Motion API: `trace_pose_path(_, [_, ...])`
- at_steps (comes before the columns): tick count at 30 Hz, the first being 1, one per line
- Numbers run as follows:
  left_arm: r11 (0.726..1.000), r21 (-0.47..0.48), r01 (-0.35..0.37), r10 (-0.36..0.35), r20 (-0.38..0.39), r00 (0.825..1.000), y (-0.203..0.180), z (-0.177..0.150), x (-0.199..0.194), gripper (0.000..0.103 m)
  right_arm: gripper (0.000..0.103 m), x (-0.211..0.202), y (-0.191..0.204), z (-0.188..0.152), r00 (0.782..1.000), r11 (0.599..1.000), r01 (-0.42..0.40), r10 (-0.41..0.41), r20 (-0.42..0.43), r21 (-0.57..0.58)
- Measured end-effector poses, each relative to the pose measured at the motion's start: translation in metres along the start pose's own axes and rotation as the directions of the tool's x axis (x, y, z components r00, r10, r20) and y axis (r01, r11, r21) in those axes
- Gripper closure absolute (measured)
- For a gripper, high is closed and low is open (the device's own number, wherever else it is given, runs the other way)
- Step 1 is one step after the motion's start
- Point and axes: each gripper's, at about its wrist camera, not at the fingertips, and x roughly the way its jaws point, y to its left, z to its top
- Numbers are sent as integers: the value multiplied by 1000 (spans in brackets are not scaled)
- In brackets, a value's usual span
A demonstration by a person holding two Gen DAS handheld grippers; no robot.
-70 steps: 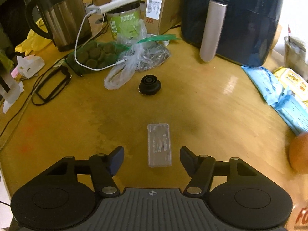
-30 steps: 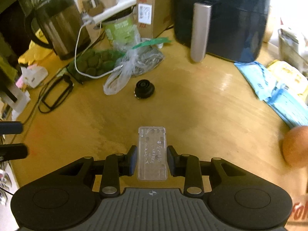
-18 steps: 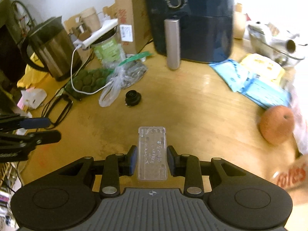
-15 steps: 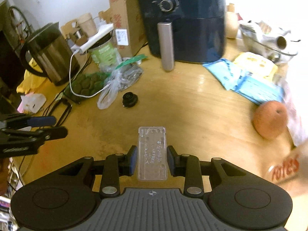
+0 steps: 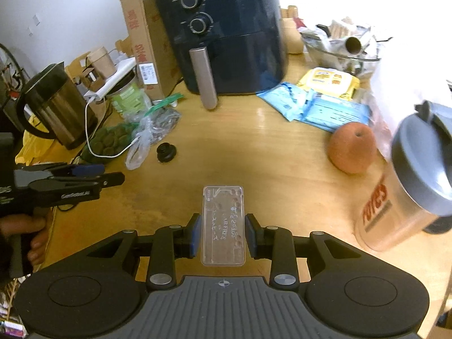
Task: Organize rigid objects
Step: 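Lift the clear plastic case with the right tool, then grasp the small black knob with the left tool while the right tool holds the case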
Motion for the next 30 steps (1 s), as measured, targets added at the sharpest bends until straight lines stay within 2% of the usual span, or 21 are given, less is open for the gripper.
trace_pose_path(17, [998,53,-31,31,5,1000,2,19,61,52,68,-16,-11,-16,999,998,32,-33,16,59])
trace_pose_path(21, [998,59,-25,26,-5,1000,4,25,73,59,68,-18,-13,-18,999,997,38,-39,19,69])
trace_pose_path(30, [996,90,-15,18,-41,999,2,34,100,67,68,-26,-20,-24,998,994,58,-61,27,97])
